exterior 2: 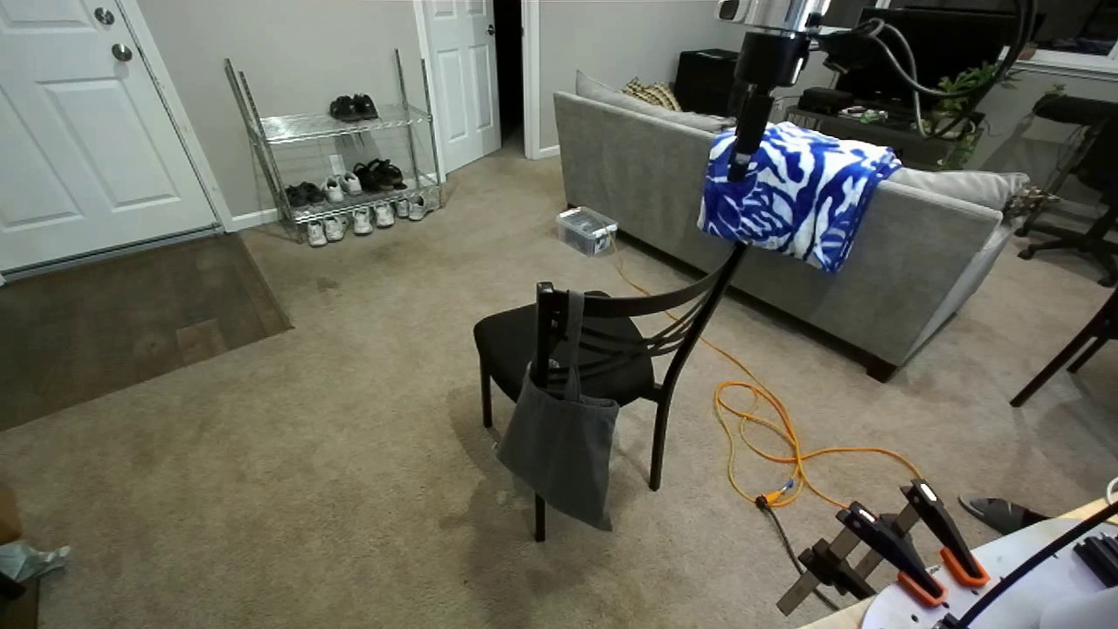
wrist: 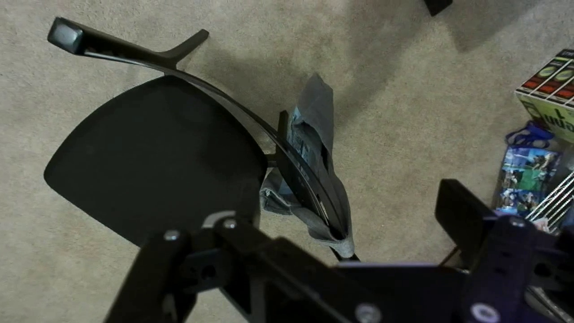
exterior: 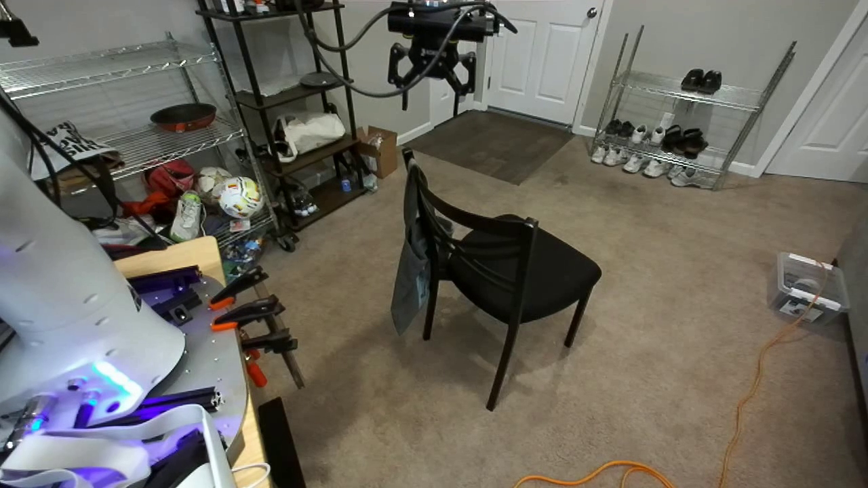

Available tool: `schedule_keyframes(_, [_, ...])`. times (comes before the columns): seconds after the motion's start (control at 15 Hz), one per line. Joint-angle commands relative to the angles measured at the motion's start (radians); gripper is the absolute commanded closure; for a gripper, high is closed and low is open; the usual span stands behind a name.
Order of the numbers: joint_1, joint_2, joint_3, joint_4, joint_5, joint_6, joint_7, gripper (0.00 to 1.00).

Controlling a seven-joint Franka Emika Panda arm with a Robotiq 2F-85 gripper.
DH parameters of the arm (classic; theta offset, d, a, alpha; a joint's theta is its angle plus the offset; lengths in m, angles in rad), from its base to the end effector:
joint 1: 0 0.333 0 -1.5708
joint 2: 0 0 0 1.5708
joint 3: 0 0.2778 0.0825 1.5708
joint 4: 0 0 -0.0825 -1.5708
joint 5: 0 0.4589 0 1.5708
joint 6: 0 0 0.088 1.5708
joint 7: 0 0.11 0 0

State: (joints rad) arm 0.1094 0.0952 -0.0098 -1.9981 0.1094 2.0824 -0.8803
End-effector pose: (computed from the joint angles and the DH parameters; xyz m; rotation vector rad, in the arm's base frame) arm 0.6306 0.0688 0.3335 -2.7291 -1.3620 -0.0394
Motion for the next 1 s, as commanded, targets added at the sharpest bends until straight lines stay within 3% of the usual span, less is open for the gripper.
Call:
schedule_keyframes(0.0, [-0.035, -0.001, 0.030, 0.002, -0.003, -0.005, -0.007, 0.00])
schedule_keyframes(0.6, [-0.042, 0.005, 0.031, 0.013, -0.012, -0.013, -0.005, 0.00])
schedule_keyframes(0.93, [-0.021, 0.181, 0.062, 0.190, -0.088, -0.033, 0.006, 0.00])
